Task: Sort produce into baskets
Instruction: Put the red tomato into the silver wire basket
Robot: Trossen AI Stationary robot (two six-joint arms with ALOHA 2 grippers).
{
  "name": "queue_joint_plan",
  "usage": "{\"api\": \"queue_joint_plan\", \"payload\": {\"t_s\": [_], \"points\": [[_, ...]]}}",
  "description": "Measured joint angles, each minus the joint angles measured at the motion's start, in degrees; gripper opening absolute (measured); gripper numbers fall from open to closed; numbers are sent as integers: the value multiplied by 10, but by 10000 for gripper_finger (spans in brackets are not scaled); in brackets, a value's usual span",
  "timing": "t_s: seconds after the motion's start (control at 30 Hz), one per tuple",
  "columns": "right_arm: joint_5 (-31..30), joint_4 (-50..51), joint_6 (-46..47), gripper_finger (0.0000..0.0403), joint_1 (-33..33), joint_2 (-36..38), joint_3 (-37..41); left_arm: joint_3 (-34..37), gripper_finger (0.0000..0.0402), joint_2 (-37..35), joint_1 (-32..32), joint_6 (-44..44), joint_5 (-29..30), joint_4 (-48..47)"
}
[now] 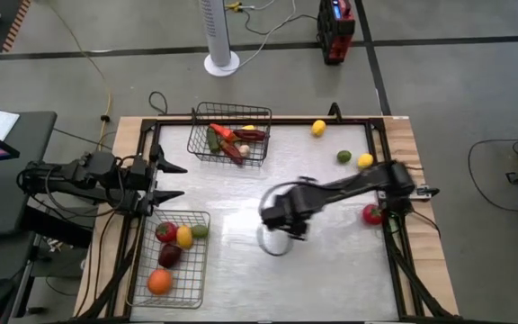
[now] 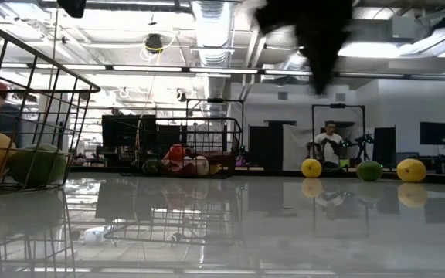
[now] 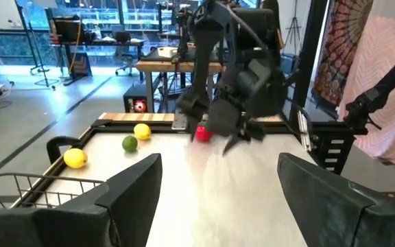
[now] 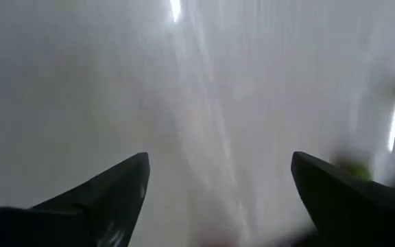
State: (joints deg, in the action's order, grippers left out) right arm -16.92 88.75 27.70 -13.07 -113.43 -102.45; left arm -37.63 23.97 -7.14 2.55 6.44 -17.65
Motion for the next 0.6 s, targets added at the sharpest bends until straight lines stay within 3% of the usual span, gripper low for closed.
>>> {"api": "queue_joint_plan", "payload": {"t_s": [0.17,0.33,0.5,0.6], "points": [[22,-14,116,360,-11,128,195,0,279,0,0,0,1,-2],[111,-32,221,350,-18,246,352,0,279,0,0,-3,4,-1],[176,-32,269,370,-22,324,459,0,279,0,0,-3,4,1],[186,-43,261,393,-23,340,501,0,279,0,0,-4,4,2]]}}
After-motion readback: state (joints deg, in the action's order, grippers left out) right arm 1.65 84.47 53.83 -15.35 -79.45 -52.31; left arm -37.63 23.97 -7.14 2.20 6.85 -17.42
